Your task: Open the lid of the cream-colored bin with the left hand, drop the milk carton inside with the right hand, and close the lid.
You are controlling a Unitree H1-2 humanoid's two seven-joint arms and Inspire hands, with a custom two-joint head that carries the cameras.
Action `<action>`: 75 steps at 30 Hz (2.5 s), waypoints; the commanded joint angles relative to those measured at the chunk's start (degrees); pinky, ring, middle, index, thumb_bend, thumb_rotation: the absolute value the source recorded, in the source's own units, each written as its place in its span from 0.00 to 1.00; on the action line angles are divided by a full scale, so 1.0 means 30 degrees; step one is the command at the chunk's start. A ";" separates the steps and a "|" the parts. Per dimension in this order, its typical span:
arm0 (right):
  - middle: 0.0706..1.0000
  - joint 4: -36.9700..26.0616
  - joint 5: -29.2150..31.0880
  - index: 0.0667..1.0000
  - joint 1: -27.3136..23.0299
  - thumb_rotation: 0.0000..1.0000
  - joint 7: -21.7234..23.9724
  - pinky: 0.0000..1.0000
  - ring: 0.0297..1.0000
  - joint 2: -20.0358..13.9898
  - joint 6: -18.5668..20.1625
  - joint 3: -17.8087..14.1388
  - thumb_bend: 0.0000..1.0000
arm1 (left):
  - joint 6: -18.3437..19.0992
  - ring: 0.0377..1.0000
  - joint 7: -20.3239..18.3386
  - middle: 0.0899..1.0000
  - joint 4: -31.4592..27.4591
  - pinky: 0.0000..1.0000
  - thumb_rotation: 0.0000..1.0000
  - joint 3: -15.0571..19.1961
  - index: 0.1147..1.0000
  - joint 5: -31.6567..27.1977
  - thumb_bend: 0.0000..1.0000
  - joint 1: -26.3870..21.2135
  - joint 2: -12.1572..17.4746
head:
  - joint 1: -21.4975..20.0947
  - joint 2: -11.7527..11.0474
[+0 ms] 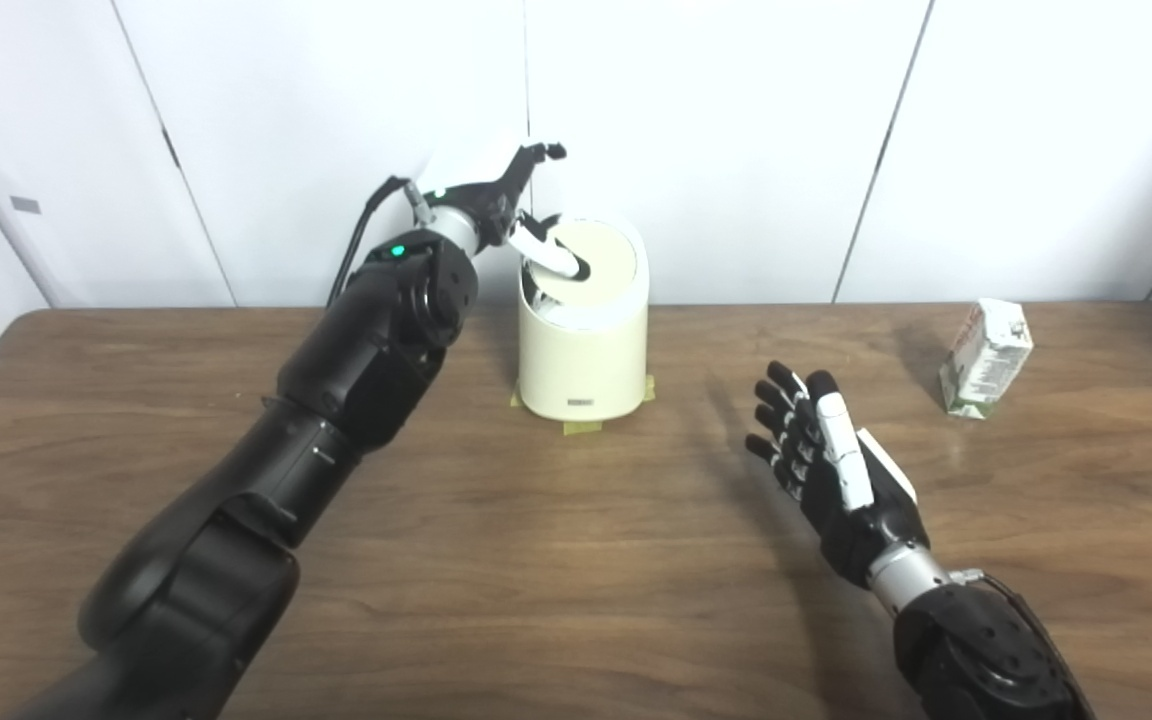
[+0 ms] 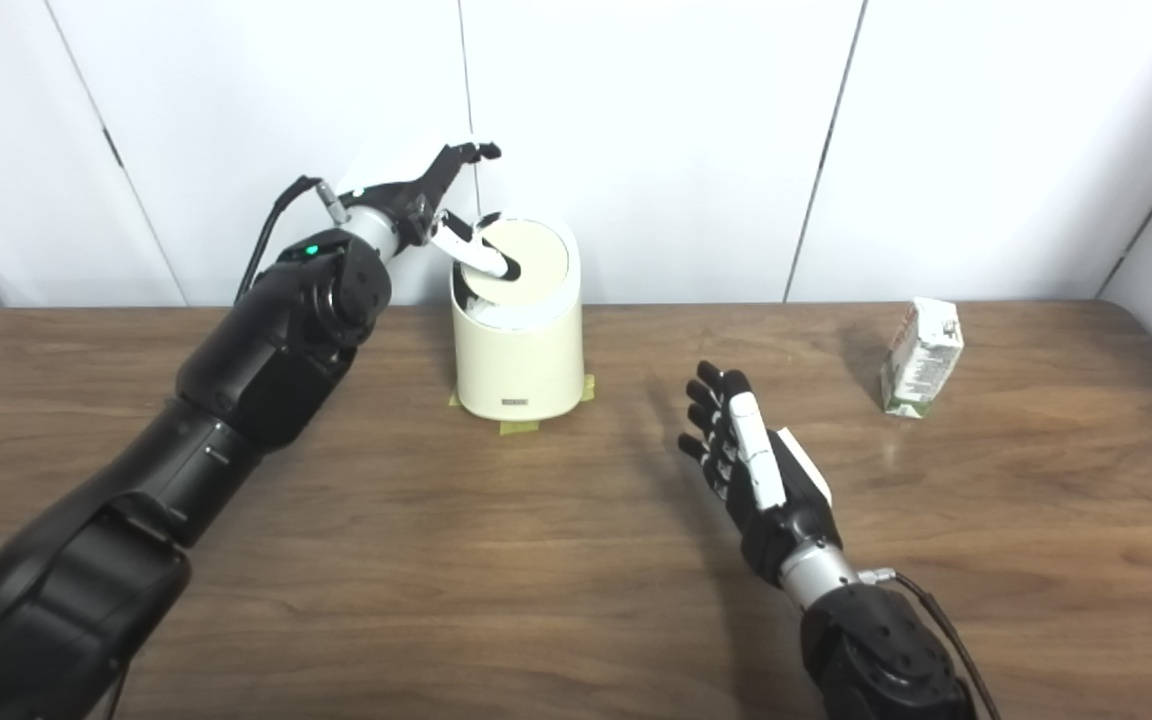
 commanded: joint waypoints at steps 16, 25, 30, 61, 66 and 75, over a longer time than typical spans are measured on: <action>0.99 -0.0674 0.0072 1.00 -0.0817 1.00 -0.0007 0.95 1.00 0.0217 -0.0208 -0.0140 0.58 | 0.1704 0.86 -0.1192 0.88 -0.1713 0.75 0.03 0.3392 0.84 -0.2524 0.81 -0.0534 -0.0560 | -0.0200 0.0285; 0.98 -0.0883 0.0292 1.00 -0.0881 1.00 -0.0497 0.94 1.00 0.0041 -0.0117 -0.0226 0.60 | 0.2278 0.91 -0.0172 0.91 -0.6621 0.87 0.63 0.7608 0.89 -0.6487 0.46 0.2049 -0.1927 | -0.0200 0.0417; 0.98 -0.0898 -0.0319 1.00 -0.0906 0.98 -0.0504 0.90 0.98 -0.0544 -0.0116 0.0116 0.59 | 0.2695 0.88 0.1013 0.90 -0.8852 0.82 0.87 0.8768 0.89 -0.7503 0.49 0.3811 -0.2819 | -0.0279 0.0406; 0.77 -0.1820 -0.6072 0.77 -0.0179 0.08 -0.3788 0.70 0.76 -0.3116 -0.2769 -0.4803 0.82 | 0.1816 0.93 0.1389 0.95 -1.4134 0.91 1.00 1.0803 0.98 -1.2288 0.43 1.2991 -0.3230 | -0.5774 0.0883; 0.78 -0.1642 -0.7288 0.76 -0.0347 0.08 -0.4108 0.72 0.75 -0.3969 -0.2142 -0.5545 0.86 | 0.1855 0.94 0.1190 0.96 -1.3927 0.93 1.00 1.0816 0.99 -1.2750 0.42 1.2943 -0.2768 | -0.6810 0.0875; 0.79 -0.1242 -0.9272 0.77 -0.1864 0.01 -0.3454 0.71 0.78 -0.5935 -0.0795 -0.5229 0.89 | 0.1694 0.95 0.1154 0.95 -1.3527 0.94 1.00 1.0820 0.97 -1.3319 0.40 1.2995 -0.2339 | -0.7169 0.0973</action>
